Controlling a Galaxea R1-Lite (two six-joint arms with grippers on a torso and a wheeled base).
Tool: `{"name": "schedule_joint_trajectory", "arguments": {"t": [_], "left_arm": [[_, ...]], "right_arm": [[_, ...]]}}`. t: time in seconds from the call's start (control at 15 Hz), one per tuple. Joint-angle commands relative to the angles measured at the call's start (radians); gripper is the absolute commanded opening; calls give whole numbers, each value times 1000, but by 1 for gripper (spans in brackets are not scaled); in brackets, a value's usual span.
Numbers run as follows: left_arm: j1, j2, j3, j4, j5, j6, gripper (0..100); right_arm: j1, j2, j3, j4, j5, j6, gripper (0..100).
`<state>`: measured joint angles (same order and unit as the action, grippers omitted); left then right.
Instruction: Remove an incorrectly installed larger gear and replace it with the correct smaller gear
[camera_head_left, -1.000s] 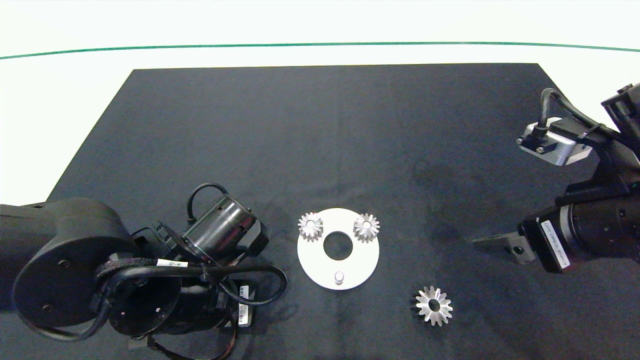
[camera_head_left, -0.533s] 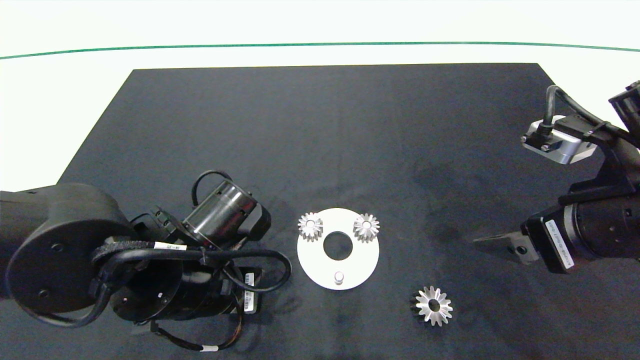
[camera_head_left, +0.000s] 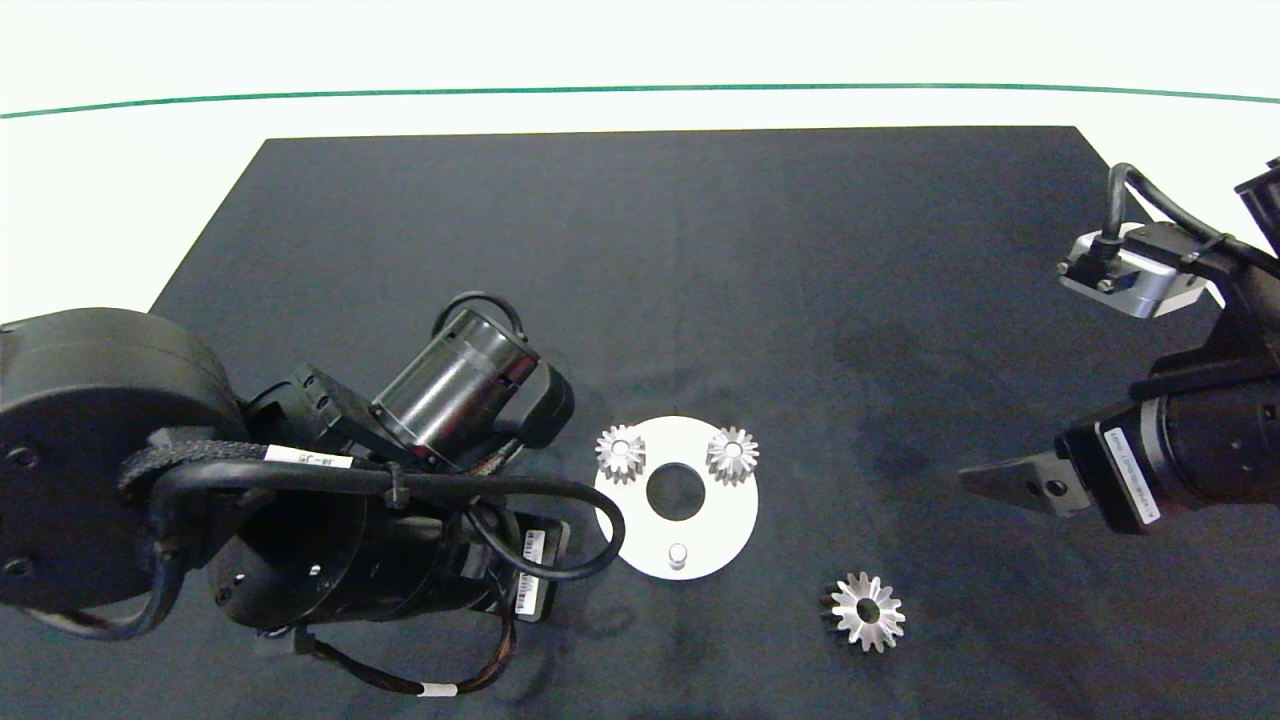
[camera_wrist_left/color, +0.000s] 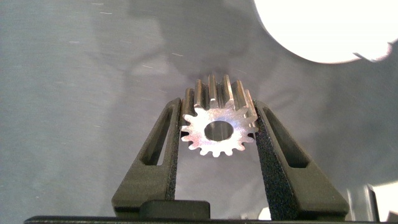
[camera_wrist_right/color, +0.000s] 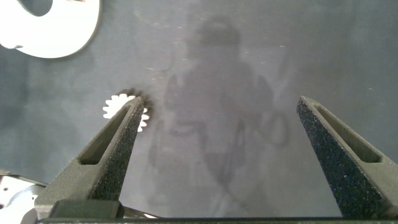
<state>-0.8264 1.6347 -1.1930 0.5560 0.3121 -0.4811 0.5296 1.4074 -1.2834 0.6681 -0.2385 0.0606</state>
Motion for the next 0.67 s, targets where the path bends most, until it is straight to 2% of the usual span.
{"name": "schedule_joint_trajectory", "arguments": {"t": [0.07,0.2,0.27,0.33,0.4,0.6,0.67], "left_arm": [[-68,13,-73,50,4,-2,7],[-77,37,-139,87,4,-2,7],[-88,62,-183,111,4,1,7],[-92,82,-220,134,4,7,7],[-92,108,-272,185,4,42,7],[-114,188,-361,211,8,62,7],[-123,215,-373,219,33,68,7]], "right_arm": [[-120,-22,1,8,54,-47,100],[-215,-41,1,10,88,-97,100],[-264,-47,1,10,116,-124,100],[-296,-51,-1,10,137,-139,100],[-341,-56,-2,10,166,-159,100],[-393,-88,-2,10,202,-189,100],[-393,-96,-2,10,206,-189,100]]}}
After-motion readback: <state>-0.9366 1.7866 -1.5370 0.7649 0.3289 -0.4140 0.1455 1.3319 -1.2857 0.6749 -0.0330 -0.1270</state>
